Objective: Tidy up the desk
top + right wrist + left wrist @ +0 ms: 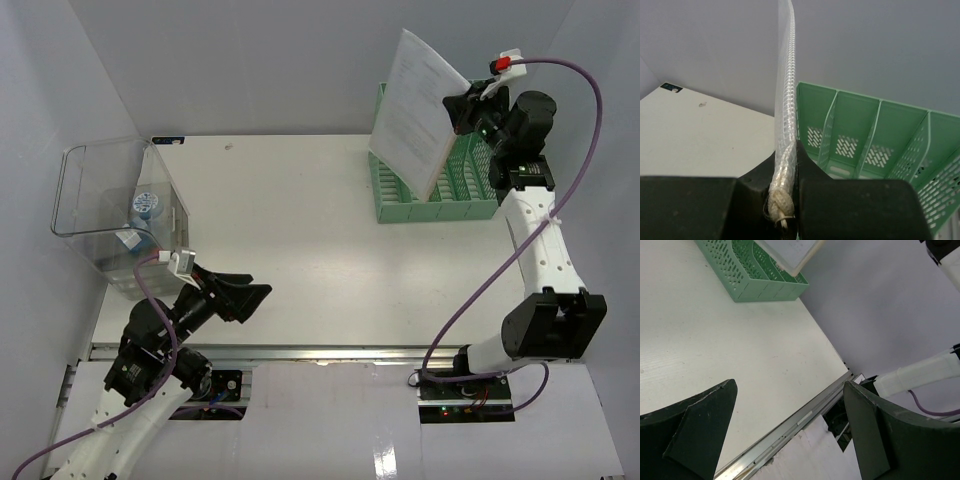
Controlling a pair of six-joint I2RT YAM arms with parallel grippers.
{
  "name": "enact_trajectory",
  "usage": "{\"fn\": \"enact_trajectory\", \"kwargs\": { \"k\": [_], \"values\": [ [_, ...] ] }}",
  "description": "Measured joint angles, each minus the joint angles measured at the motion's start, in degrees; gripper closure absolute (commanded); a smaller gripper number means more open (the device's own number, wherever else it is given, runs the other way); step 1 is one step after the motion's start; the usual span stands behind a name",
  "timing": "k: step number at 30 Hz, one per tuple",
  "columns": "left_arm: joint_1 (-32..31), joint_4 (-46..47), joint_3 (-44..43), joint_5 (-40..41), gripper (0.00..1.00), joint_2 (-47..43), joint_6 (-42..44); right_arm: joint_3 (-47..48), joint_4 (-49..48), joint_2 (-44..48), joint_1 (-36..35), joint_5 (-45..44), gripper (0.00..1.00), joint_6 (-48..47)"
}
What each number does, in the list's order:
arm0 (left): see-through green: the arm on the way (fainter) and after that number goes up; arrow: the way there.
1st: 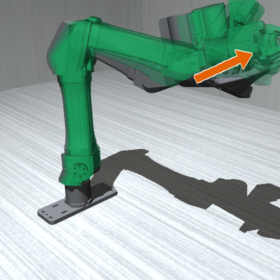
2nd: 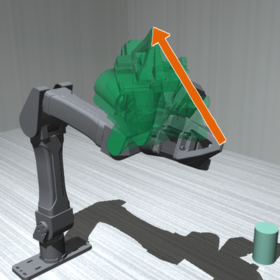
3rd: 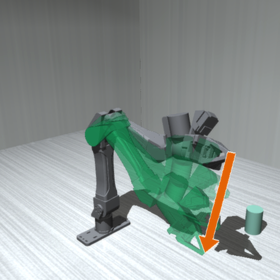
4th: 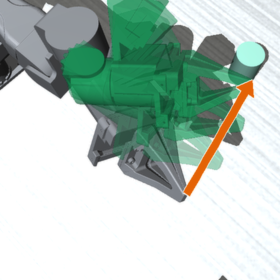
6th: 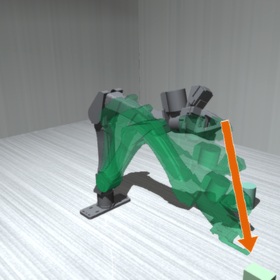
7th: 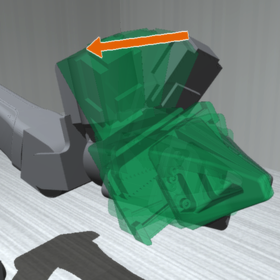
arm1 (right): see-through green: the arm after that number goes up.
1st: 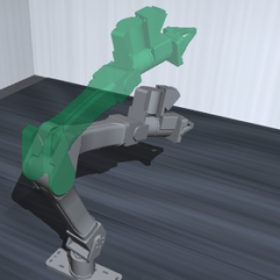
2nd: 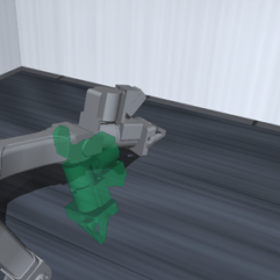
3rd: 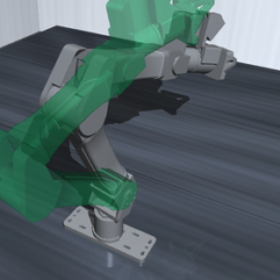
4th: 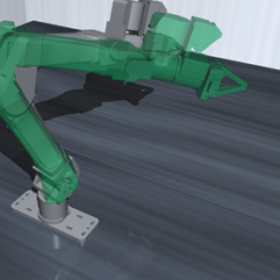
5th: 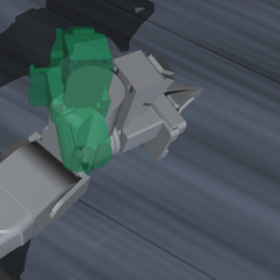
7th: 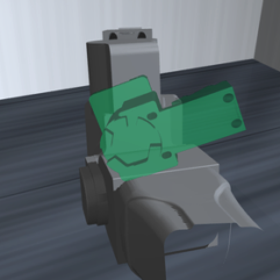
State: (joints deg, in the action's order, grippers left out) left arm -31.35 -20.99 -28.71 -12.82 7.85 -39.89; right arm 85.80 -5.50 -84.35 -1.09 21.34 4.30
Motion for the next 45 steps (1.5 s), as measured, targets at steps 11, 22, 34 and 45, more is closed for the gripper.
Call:
{"fn": "enact_trajectory", "kwargs": {
  "k": [11, 22, 34, 45],
  "values": [
    [0.0, 0.0, 0.0, 0.2, 0.02, 1.5, -0.3, -1.5, -0.9, 2.5, 0.0, 1.3, 0.92, 0.8],
    [0.0, 0.0, 0.1, 0.2, 0.02, 1.2, -1.1, 0.6, -0.8, 12.2, 0.0, 1.3, 0.92, -1.7],
    [0.0, -1.4, 0.2, 0.2, 0.02, -0.6, -1.5, 0.6, 1.6, 11.6, 0.0, -2.5, 0.92, -5.4],
    [0.0, -1.3, 1.2, 0.2, 0.02, -0.6, -2.0, -4.1, -2.3, 9.2, 0.0, -3.2, 0.92, -4.7]
  ]
}}
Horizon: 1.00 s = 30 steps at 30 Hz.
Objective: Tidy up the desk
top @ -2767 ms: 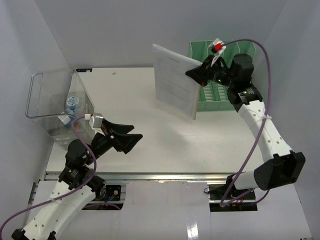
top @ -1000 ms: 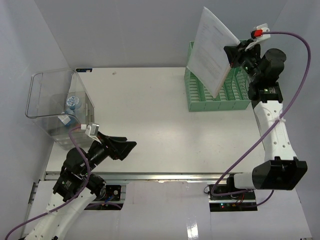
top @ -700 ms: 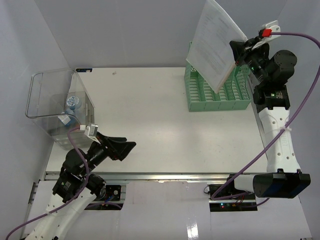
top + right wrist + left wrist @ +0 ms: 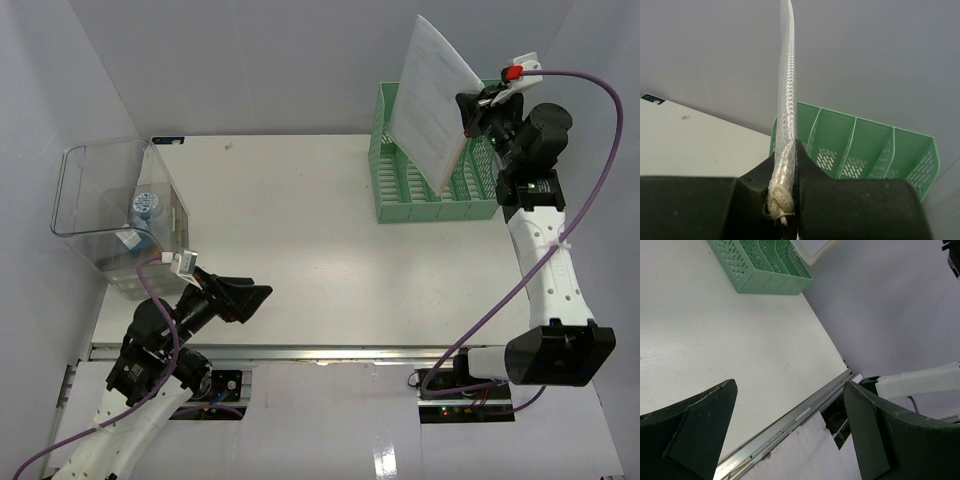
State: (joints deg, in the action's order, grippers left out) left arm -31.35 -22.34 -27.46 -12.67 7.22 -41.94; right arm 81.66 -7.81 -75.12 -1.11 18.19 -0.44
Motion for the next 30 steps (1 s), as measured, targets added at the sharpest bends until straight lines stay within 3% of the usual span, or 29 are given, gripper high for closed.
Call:
{"fn": "enact_trajectory", "kwargs": {
  "k": [13, 30],
  "values": [
    [0.0, 0.2, 1.2, 0.0, 0.02, 0.2, -1.0, 0.7, -4.7, -15.1, -5.9, -2.3, 0.92, 1.6],
    [0.0, 0.5, 1.7, 0.1, 0.02, 0.5, -1.6, 1.6, -10.5, -19.3, -7.4, -6.5, 0.92, 5.6]
  ]
}}
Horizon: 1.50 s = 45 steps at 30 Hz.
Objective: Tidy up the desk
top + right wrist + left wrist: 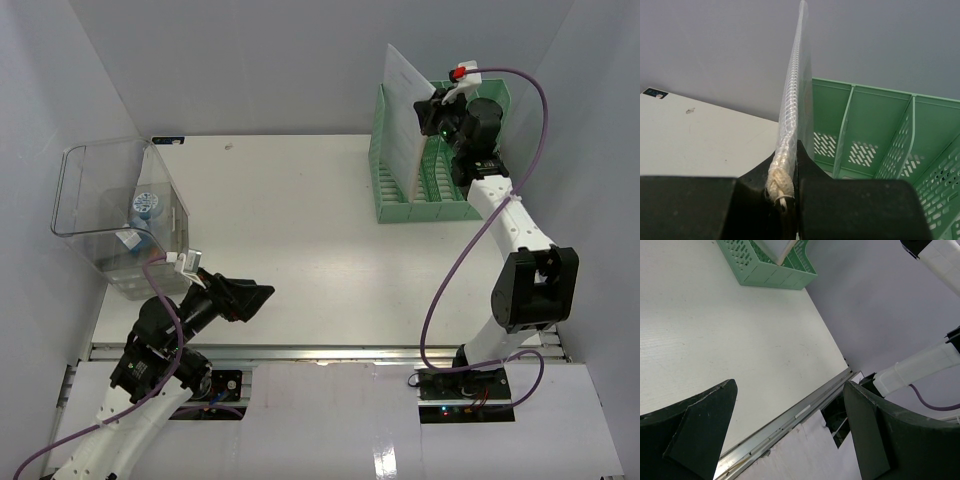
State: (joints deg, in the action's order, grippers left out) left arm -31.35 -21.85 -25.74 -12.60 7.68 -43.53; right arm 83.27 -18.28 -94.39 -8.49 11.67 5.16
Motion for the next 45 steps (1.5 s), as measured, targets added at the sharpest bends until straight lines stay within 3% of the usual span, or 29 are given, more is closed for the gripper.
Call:
{"fn": "enact_trajectory", "kwargs": {
  "k": [7, 16, 17, 19, 20, 22, 23, 29, 33, 40, 45],
  "values": [
    [0.0, 0.0, 0.0, 0.0, 0.02, 0.0, -0.3, -0.8, -2.1, -0.7, -0.1, -0.4, 0.89, 0.0],
    [0.0, 0.0, 0.0, 0.0, 0.02, -0.5, -1.2, -13.5, -8.6, 0.6, -0.1, 1.0, 0.85, -1.8],
    [0.0, -0.1, 0.0, 0.0, 0.02, -0.6, -1.3, -14.3, -9.1, 0.9, -0.1, 1.1, 0.81, -2.0],
    [0.0, -0.1, 0.0, 0.0, 0.02, -0.9, -1.6, -15.9, -9.9, 1.9, -0.1, 1.5, 0.63, -2.5],
    [0.0, -0.2, 0.0, 0.1, 0.02, -1.2, -1.6, -16.8, -10.0, 2.8, -0.1, 1.9, 0.60, -2.9],
    [0.0, -0.4, 0.1, 0.2, 0.02, -1.9, -1.9, -17.9, -9.8, 4.6, -0.2, 2.4, 0.15, -3.8],
    [0.0, -0.4, 0.1, 0.2, 0.02, -2.3, -1.9, -18.2, -9.7, 5.4, -0.2, 2.7, 0.10, -4.3],
    [0.0, -1.6, 1.7, 2.1, 0.02, -4.3, -3.6, -14.2, 0.4, 9.7, -0.2, 3.7, 0.10, -12.4],
    [0.0, -3.1, 1.9, 3.4, 0.02, -4.5, -4.6, -13.1, 10.9, 17.3, -0.1, 5.8, 0.10, -19.9],
    [0.0, -4.6, -0.1, 2.0, 0.02, -1.9, -2.6, -25.6, 23.8, 44.6, 0.1, 11.6, 0.10, -23.6],
    [0.0, -5.1, -3.9, -2.1, 0.02, 6.9, 1.3, -31.7, 33.2, 52.2, 0.1, 16.2, 0.10, -21.7]
  ]
}}
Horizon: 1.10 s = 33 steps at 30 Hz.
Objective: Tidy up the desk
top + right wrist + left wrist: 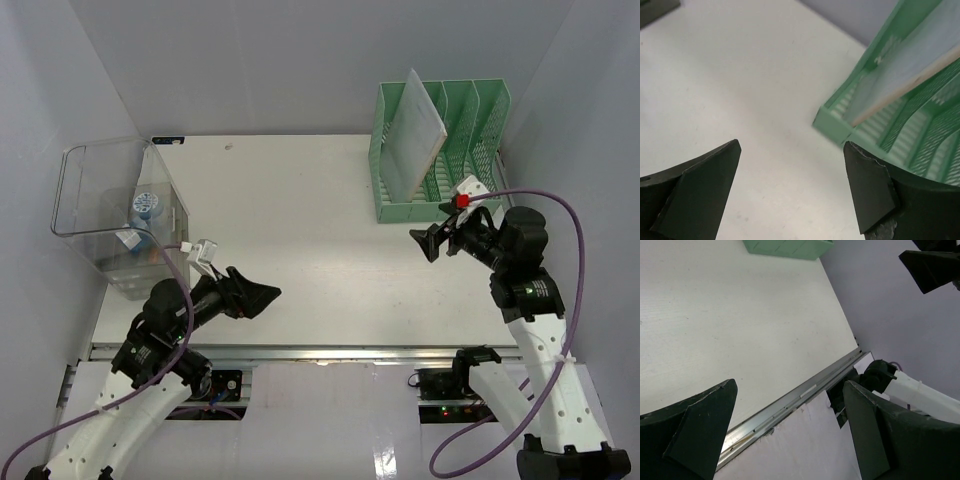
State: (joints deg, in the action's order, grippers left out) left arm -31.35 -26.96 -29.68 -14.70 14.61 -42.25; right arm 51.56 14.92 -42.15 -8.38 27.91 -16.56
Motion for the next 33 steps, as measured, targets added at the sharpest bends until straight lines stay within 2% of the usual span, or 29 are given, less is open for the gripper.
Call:
{"fn": "enact_trajectory", "kwargs": {
  "k": [7, 14, 18, 26, 33],
  "values": [
    [0.0, -1.2, -2.2, -3.6, 0.02, 7.9, 6.4, -9.5, 5.7, 1.1, 0.6, -2.4, 0.10, 5.4],
    [0.0, -1.4, -2.2, -4.3, 0.02, 6.6, 11.0, -15.7, 4.1, 5.0, 1.8, -9.9, 0.10, 10.1],
    [0.0, -1.0, -2.2, -4.6, 0.02, 5.7, 11.9, -21.8, 3.5, 10.3, 4.4, -13.6, 0.10, 13.0],
    [0.0, -0.6, -2.2, -4.2, 0.02, 0.1, 12.1, -22.7, 3.1, 12.6, 7.5, -15.8, 0.10, 15.3],
    [0.0, -0.2, -2.2, -3.7, 0.02, 0.0, 12.0, -22.7, 3.0, 12.1, 7.5, -16.0, 0.10, 16.6]
  ]
}}
